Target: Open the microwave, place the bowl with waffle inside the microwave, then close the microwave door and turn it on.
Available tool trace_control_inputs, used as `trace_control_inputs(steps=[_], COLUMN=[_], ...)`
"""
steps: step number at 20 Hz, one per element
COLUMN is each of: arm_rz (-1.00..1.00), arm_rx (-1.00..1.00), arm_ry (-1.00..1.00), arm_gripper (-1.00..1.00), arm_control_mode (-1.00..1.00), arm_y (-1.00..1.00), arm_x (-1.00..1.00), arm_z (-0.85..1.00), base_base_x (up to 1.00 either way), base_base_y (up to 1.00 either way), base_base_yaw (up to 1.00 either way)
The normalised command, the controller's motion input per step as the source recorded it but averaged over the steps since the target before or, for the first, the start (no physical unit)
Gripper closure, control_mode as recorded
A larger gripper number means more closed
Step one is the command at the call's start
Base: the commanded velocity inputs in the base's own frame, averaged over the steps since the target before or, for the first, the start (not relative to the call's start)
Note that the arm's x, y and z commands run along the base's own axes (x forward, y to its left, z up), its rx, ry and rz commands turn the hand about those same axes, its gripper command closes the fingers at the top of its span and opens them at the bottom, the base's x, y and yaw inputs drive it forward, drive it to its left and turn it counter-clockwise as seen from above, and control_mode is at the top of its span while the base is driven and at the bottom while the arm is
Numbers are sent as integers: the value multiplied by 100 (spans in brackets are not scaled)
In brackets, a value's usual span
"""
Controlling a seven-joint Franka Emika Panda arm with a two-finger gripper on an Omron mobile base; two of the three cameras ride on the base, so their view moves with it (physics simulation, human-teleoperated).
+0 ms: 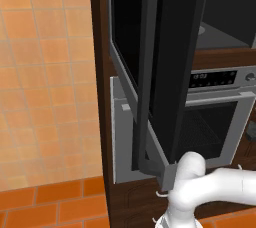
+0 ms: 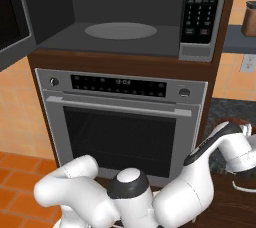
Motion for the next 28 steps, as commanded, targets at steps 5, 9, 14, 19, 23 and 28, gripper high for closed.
trace_control_inputs(steps=[5, 9, 14, 19, 23, 28], arm_rz=[0, -1, 0, 0, 0, -1], arm_rx=[1, 0, 0, 2, 2, 0], arm_ry=[0, 1, 3, 5, 4, 2], arm_gripper=[-100, -100, -100, -100, -100, -100], arm_control_mode=[-100, -100, -100, -100, -100, -100], arm_y=[-21, 0, -2, -8, -6, -1], arm_x=[26, 39, 26, 4, 9, 24], arm_z=[-6, -1, -16, -31, -20, -6], base_base_x=[0, 0, 0, 0, 0, 0], base_base_y=[0, 0, 0, 0, 0, 0], base_base_yaw=[0, 0, 0, 0, 0, 0])
